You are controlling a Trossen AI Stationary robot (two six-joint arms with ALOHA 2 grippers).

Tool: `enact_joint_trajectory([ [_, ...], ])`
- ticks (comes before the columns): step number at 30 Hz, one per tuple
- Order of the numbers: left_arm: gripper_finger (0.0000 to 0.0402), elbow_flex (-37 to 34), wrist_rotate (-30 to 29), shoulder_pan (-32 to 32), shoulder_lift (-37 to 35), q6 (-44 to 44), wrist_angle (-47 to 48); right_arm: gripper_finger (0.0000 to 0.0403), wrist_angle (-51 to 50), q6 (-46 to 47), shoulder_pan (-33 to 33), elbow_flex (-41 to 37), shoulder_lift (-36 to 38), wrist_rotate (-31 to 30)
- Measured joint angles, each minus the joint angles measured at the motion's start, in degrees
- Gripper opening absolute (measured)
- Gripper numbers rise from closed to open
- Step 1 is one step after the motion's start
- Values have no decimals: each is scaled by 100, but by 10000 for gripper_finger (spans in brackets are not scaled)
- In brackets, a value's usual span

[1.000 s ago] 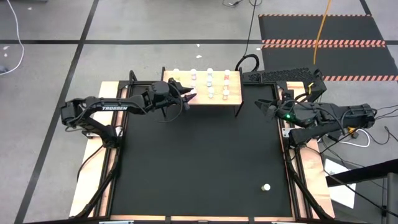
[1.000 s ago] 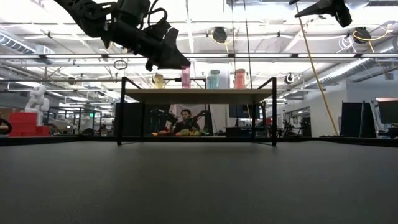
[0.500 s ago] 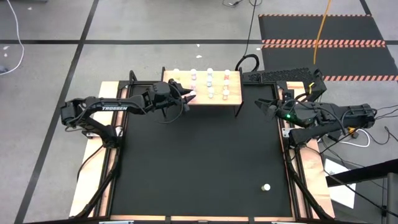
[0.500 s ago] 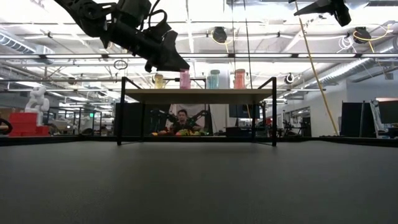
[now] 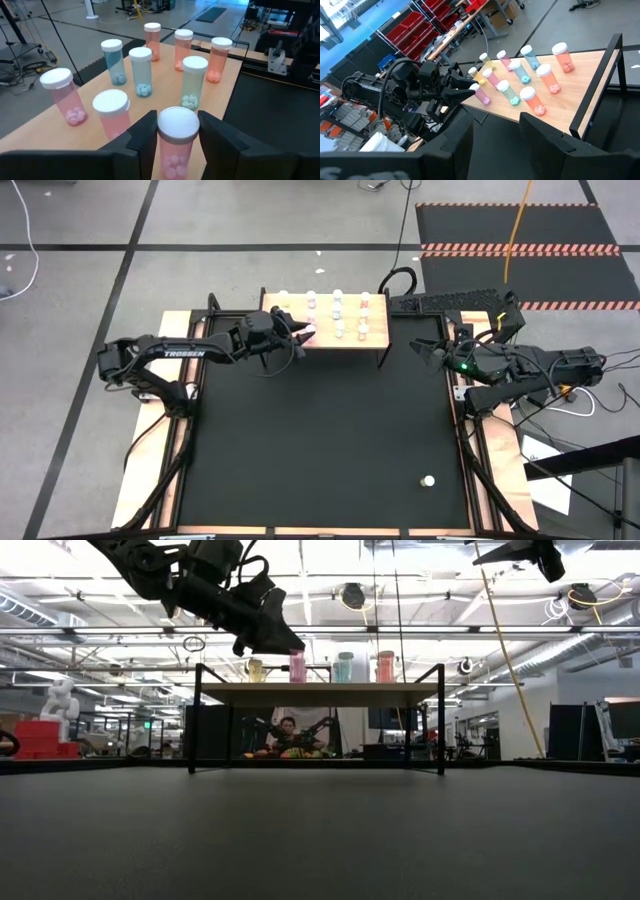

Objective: Pick and place medicine bottles onto shelf by color
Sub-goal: Put the pink pill bottle on the shelf aligned with the other pink bottles, then put the yellow pill bottle on the shelf aligned with the other yellow pill bottles

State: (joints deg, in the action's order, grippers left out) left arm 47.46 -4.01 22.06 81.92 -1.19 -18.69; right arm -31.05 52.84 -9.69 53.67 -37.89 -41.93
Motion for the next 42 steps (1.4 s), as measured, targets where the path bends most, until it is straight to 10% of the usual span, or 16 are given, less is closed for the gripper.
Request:
enact_joint_trajectory([
  [26,275,2,-94,-59,-554,61,435,153,0,-75,-2,0,173,20],
  [32,287,420,1189,-681,-902,-449,735,153,-26,-146,-1,0,188,20],
  [42,271,2482,1002,-2247,1415,627,-10,153,-42,-946,-2,0,188,22],
])
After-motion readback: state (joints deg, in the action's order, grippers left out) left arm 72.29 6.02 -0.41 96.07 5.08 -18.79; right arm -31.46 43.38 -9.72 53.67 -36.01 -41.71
